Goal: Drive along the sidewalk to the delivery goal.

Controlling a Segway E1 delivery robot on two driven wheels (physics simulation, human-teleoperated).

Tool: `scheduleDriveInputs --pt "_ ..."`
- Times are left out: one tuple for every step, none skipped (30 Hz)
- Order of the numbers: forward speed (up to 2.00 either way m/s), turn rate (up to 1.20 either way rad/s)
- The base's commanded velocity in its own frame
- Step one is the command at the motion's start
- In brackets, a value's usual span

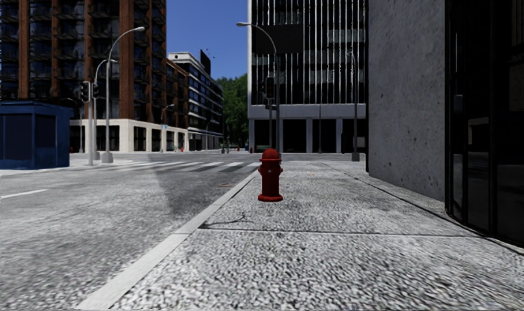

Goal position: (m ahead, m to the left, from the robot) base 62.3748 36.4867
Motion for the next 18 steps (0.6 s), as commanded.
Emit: scheduleDriveInputs --pt "0.00 -1.20" --pt "0.00 -1.20" --pt "0.00 -1.20" --pt "0.00 -1.20" --pt "0.00 -0.28" --pt "0.00 0.00" --pt "0.00 0.00" --pt "0.00 0.00" --pt "0.61 0.00" --pt "0.97 0.00" --pt "1.40 0.00" --pt "1.76 0.00" --pt "1.76 0.00" --pt "2.00 0.00" --pt "2.00 0.00" --pt "2.00 0.00" --pt "2.00 0.00" --pt "2.00 0.00"
